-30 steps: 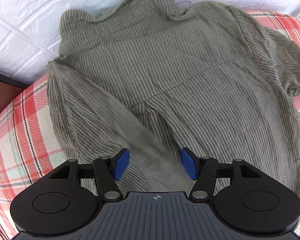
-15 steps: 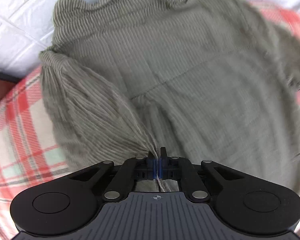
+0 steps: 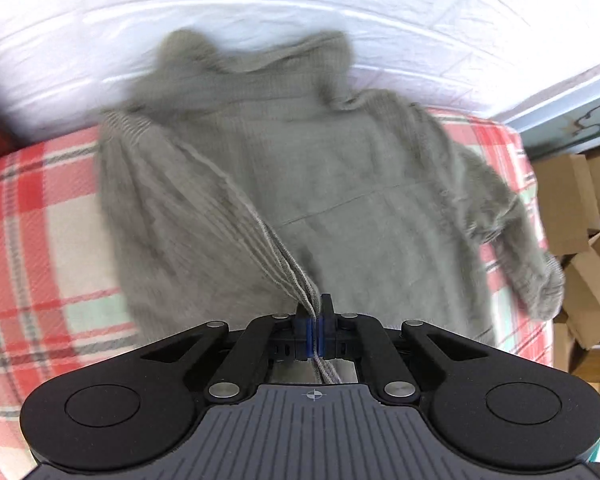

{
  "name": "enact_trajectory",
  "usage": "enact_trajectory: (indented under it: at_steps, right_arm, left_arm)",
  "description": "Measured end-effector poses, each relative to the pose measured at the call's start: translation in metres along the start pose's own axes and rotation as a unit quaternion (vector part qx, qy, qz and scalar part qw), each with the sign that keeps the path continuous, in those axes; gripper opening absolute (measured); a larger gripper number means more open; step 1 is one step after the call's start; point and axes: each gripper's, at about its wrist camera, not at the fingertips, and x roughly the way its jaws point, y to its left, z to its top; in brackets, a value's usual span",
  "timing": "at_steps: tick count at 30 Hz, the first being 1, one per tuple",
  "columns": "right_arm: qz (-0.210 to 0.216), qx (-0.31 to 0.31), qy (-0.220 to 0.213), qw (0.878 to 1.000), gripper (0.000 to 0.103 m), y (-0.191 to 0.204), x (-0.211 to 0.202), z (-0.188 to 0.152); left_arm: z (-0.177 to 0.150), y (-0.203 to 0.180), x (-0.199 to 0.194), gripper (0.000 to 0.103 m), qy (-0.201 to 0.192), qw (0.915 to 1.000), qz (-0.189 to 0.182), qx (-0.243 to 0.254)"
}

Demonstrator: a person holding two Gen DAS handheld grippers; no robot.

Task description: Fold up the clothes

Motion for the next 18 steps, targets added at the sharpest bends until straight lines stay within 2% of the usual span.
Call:
enact_trajectory:
  at_steps: [2,6,9,15,18]
  right_arm:
    - [0.002,-0.011,0.023,1.0,0.004,0.013,0.022,-0.002]
    - [-0.004,-0.019,0.075,0.997,0.004,0.031,0.07,-0.014]
    - [-0.021,-0.025,0.11,0.993,0.004,0.039,0.102,-0.027]
    - [-0.042,-0.011,0.142,0.989,0.005,0.048,0.144,-0.047]
    - [-0.05,-0.019,0.161,0.985,0.008,0.052,0.154,-0.054]
  left_arm:
    - [-0.013,0.015,-0.006,0.0,-0.002,1.0,0.004,-0.002]
    - [-0.024,0.048,0.018,0.0,-0.003,1.0,0.009,-0.001]
    - [-0.032,0.059,0.027,0.0,-0.007,0.9998,0.01,0.016]
    - [-0.041,0.072,0.037,0.001,-0.014,0.9988,0.013,0.045]
    - [-0.042,0.075,0.04,0.008,-0.014,0.9986,0.013,0.05]
